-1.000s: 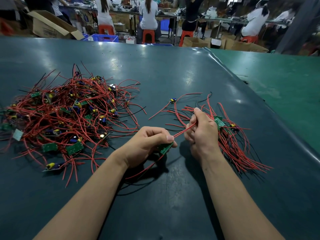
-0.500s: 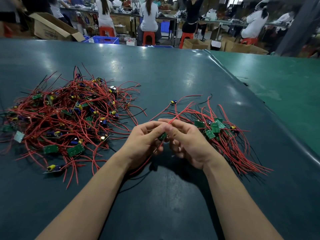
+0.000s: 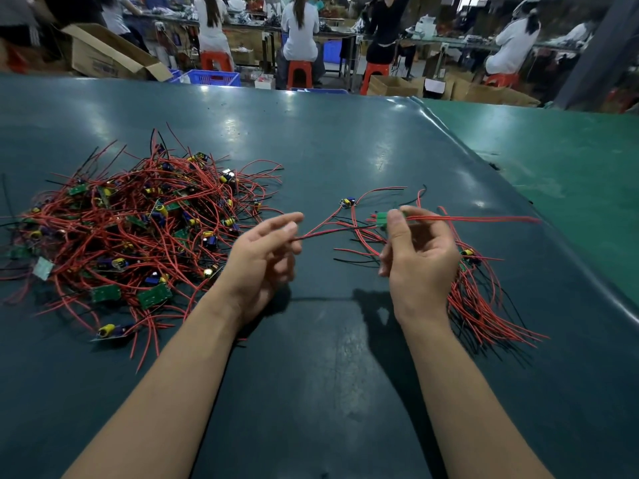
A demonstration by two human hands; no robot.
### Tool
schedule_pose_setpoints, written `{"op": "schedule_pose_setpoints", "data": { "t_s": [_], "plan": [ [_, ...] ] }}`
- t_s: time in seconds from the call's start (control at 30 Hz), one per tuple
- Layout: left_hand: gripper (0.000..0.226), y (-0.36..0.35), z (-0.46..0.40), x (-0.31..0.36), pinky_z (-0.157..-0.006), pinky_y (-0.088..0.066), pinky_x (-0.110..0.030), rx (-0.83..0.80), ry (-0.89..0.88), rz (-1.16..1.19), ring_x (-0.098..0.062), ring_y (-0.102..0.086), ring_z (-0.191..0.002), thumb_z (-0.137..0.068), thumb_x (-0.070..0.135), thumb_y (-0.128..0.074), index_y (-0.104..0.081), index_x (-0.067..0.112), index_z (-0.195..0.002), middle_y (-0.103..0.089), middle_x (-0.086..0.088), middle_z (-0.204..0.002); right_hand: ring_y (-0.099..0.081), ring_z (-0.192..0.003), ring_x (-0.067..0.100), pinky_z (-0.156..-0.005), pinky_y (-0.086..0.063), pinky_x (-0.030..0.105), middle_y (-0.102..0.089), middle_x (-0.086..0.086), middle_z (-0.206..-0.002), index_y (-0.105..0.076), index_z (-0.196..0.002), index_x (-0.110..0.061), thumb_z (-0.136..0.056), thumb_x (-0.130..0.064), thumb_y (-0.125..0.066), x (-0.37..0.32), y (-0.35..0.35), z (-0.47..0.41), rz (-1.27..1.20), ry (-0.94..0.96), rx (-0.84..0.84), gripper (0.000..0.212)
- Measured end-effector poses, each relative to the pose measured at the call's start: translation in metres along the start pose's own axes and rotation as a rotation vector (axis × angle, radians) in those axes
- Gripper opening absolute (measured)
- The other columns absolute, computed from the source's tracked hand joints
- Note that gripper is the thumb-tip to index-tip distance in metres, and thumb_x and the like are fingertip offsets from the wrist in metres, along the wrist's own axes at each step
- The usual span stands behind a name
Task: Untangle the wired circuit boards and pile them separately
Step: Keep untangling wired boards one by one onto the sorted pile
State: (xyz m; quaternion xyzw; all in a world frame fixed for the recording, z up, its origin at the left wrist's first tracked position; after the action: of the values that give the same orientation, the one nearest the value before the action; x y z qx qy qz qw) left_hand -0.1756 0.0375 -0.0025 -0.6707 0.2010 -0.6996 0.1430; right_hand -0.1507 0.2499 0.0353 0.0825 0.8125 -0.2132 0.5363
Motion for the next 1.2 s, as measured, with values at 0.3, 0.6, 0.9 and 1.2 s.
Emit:
{"op": "schedule_pose_setpoints", "data": {
  "t_s": [0.3,0.6,0.9,1.2],
  "plan": [
    [0.019,0.018,0.001,0.009,-0.041,-0.026,-0.019,0.159,-0.091,0.125,-0.009,-0.031,-0.046,-0.092,0.025,-0.052,-0.061,0.014,-0.104,-0.045,0.005,-0.060,-0.068,-0.054,0.018,-0.046,-0.052,0.019,-0.067,0.009,-0.064,-0.059,-0.080,0.000,-0.091,-0.007,-0.067,0.033,0.034,0.011,-0.454,-0.389,0.458,0.015],
    [0.018,0.020,0.000,0.010,-0.041,-0.027,-0.018,0.201,-0.151,0.058,-0.009,-0.035,-0.045,-0.087,0.023,-0.055,-0.063,0.012,-0.099,-0.047,0.005,-0.059,-0.072,-0.065,0.024,-0.051,-0.055,0.020,-0.071,0.017,-0.074,-0.048,-0.070,-0.006,-0.095,-0.028,-0.064,0.038,0.029,0.020,-0.624,-0.532,0.517,0.037],
    [0.026,0.008,0.044,0.052,-0.059,-0.036,-0.027,0.748,-0.742,-1.139,-0.018,-0.052,-0.063,-0.089,0.033,-0.059,-0.065,0.014,-0.073,-0.061,0.002,-0.063,-0.071,-0.071,0.027,-0.054,-0.055,0.025,-0.073,0.012,-0.074,-0.062,-0.053,-0.007,-0.094,-0.010,-0.052,0.026,0.004,0.021,-0.378,-0.438,0.245,0.042],
    [0.038,0.044,0.025,0.038,-0.099,-0.028,-0.046,0.877,-0.192,-1.680,-0.037,-0.042,-0.120,-0.087,0.025,-0.057,-0.059,0.011,-0.122,-0.054,-0.017,-0.127,-0.058,-0.052,0.011,-0.038,-0.037,0.019,-0.072,0.003,-0.065,-0.065,-0.052,-0.013,-0.095,-0.011,-0.055,0.028,-0.020,0.021,0.020,-0.301,-0.036,0.044]
  ]
}}
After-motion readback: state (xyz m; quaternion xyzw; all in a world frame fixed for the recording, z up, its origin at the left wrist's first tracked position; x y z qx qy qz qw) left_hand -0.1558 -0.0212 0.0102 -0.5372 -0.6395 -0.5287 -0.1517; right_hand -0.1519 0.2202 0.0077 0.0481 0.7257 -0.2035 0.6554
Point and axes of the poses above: each hand's wrist, its own z-axis away from the middle knuckle, its own y-axis out of the back of the hand, x = y × z, the point moved 8 cm from there along -z, towards the middle knuckle
